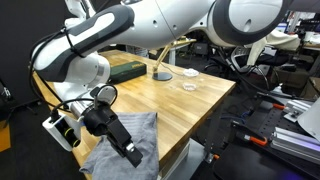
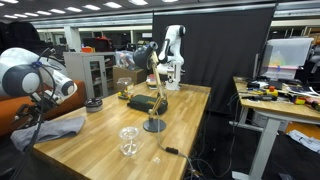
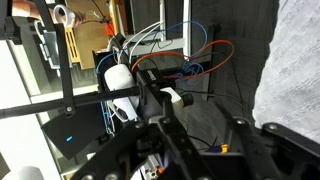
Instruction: Fold the grey towel from right to left
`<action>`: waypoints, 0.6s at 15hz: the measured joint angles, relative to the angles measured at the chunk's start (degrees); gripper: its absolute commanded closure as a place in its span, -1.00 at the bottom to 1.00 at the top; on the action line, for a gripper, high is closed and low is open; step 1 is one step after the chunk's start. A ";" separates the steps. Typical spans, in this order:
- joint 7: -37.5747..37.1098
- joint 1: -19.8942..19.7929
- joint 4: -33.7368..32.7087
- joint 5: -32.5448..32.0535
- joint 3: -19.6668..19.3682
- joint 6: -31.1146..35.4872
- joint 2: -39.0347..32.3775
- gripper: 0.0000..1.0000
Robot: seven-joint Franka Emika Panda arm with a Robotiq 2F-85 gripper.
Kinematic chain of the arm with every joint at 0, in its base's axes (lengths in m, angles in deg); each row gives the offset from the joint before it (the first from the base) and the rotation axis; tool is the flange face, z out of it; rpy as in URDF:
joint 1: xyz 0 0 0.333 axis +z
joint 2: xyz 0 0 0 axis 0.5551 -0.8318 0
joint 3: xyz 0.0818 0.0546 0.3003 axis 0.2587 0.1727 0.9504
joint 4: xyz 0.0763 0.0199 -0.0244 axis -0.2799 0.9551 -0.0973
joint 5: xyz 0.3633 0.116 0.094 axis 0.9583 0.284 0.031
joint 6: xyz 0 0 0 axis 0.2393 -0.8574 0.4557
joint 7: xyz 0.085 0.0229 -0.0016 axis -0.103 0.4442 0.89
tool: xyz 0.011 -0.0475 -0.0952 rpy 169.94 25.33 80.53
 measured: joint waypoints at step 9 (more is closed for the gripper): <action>3.30 0.05 14.97 -0.18 -0.12 5.66 12.91 -1.00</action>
